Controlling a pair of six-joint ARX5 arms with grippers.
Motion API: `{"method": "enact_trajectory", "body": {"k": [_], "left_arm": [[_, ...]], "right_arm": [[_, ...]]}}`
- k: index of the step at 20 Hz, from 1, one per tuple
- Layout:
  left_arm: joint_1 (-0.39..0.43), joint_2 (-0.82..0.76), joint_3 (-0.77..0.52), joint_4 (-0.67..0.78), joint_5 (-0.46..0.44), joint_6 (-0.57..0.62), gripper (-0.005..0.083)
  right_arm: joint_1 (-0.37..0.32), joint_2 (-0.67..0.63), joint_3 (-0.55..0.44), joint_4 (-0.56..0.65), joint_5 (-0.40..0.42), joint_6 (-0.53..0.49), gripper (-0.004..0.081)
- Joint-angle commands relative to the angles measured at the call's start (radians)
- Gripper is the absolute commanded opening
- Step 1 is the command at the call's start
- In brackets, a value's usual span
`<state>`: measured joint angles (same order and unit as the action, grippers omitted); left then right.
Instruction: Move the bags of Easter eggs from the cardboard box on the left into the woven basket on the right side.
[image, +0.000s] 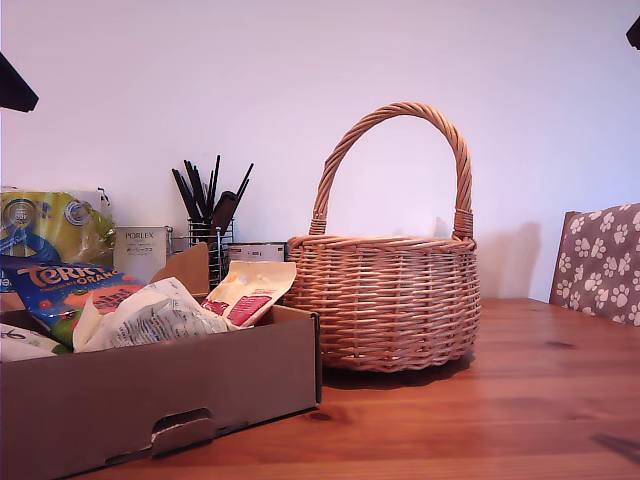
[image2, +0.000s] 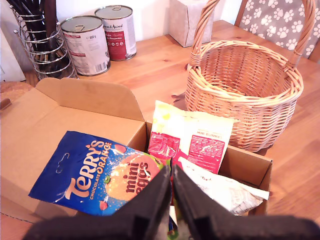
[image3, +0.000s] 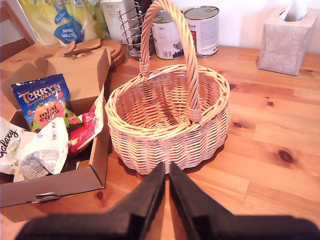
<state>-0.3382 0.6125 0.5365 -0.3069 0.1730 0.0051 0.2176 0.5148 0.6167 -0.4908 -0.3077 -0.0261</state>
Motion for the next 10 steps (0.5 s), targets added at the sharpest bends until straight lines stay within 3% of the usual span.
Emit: {"method": "enact_trajectory", "body": {"k": [1,10], "left_arm": [[-0.002,0.003,-0.012,0.008,0.003,-0.005,-0.0019],[-0.002,0.011,-0.012,0.025,0.041,-0.003,-0.0019]], "right_arm": [[0.004,-0.014,-0.014,-0.008,0.038,0.079,-0.0013],[0.005,-0.014,-0.014,-0.008,0.032,0.079,-0.0013]]}}
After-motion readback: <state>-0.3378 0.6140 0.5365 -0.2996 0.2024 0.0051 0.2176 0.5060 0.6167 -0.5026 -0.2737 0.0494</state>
